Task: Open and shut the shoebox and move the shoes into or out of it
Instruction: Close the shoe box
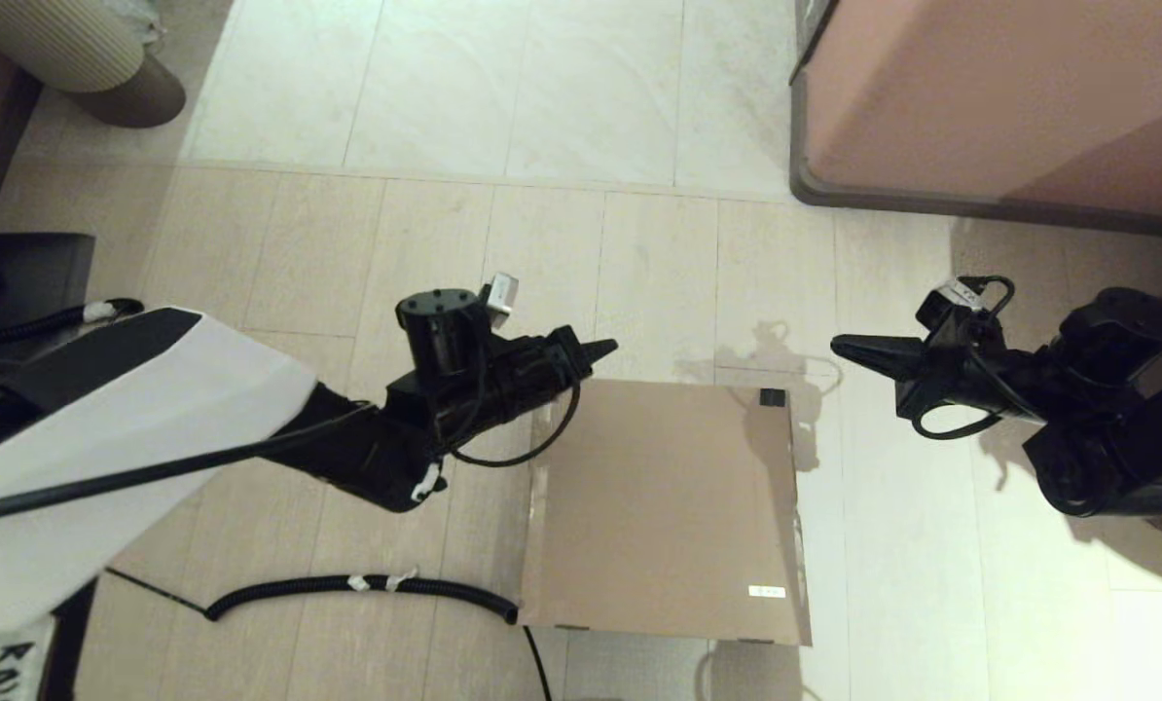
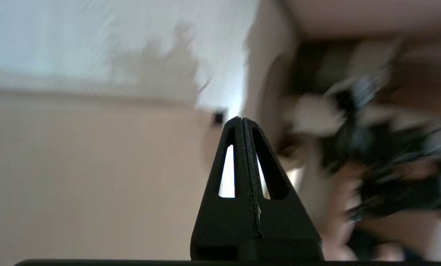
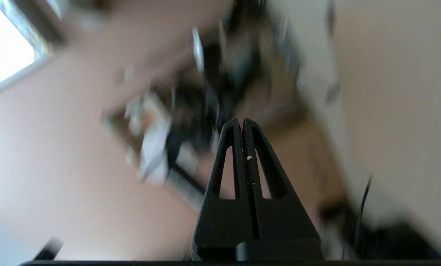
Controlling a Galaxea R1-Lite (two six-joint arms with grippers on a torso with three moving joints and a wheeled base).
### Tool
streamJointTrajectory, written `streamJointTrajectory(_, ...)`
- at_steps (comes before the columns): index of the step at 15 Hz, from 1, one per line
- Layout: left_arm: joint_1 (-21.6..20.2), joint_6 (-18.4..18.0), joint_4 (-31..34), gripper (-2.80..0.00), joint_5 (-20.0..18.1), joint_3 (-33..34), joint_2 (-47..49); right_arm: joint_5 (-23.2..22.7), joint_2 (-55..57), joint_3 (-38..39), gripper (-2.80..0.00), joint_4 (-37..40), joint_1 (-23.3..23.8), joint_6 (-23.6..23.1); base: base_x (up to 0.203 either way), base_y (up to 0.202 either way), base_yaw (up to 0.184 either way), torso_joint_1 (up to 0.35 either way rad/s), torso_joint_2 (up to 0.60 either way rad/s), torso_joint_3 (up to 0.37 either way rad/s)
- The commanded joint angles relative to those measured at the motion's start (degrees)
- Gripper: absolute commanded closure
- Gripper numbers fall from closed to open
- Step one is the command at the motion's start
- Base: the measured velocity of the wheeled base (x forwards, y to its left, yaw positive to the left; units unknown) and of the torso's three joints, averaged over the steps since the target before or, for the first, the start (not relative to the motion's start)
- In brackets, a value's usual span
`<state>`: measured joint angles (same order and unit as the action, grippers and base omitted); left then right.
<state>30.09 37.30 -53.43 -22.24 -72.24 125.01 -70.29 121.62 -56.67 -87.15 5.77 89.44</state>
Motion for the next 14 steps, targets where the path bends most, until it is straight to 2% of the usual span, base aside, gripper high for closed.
streamJointTrajectory(1,1.88,-4.74,-0.27,0.0,3.37,4.7,-4.08,7.91,-1.53,1.49,0.0,-0.5,-0.83,-6.45,0.0,0.0,0.0,0.0,0.0,0.0)
streamJointTrajectory(3,3.87,-7.33,-0.27,0.0,7.6,7.26,-6.28,21.55,-1.8,1.5,0.0,4.23,-2.76,-14.63,0.0,0.0,0.0,0.0,0.0,0.0)
streamJointTrajectory(6,4.96,-10.84,0.62,0.0,12.59,9.53,-10.08,38.22,-3.93,0.38,0.0,22.79,-6.71,-37.66,0.0,0.0,0.0,0.0,0.0,0.0)
streamJointTrajectory(8,4.91,-20.09,2.91,0.0,17.02,14.19,-13.67,47.72,-11.11,0.17,0.0,38.05,-10.12,-52.42,0.0,0.0,0.0,0.0,0.0,0.0)
streamJointTrajectory(9,4.87,-23.37,3.39,0.0,18.59,17.44,-16.82,51.51,-15.41,0.56,0.0,44.1,-11.62,-59.73,0.0,0.0,0.0,0.0,0.0,0.0)
streamJointTrajectory(11,4.85,-26.78,3.91,0.0,22.58,24.98,-25.46,56.6,-25.53,2.85,0.0,52.07,-14.01,-69.17,0.0,0.0,0.0,0.0,0.0,0.0)
streamJointTrajectory(13,3.2,-27.85,4.88,0.0,26.77,32.9,-37.23,58.9,-38.57,7.07,0.0,57.24,-15.26,-74.16,0.0,0.0,0.0,0.0,0.0,0.0)
streamJointTrajectory(14,0.27,-28.11,5.9,0.0,28.04,36.89,-44.26,59.73,-45.72,9.35,0.0,59.5,-15.11,-75.75,0.0,0.0,0.0,0.0,0.0,0.0)
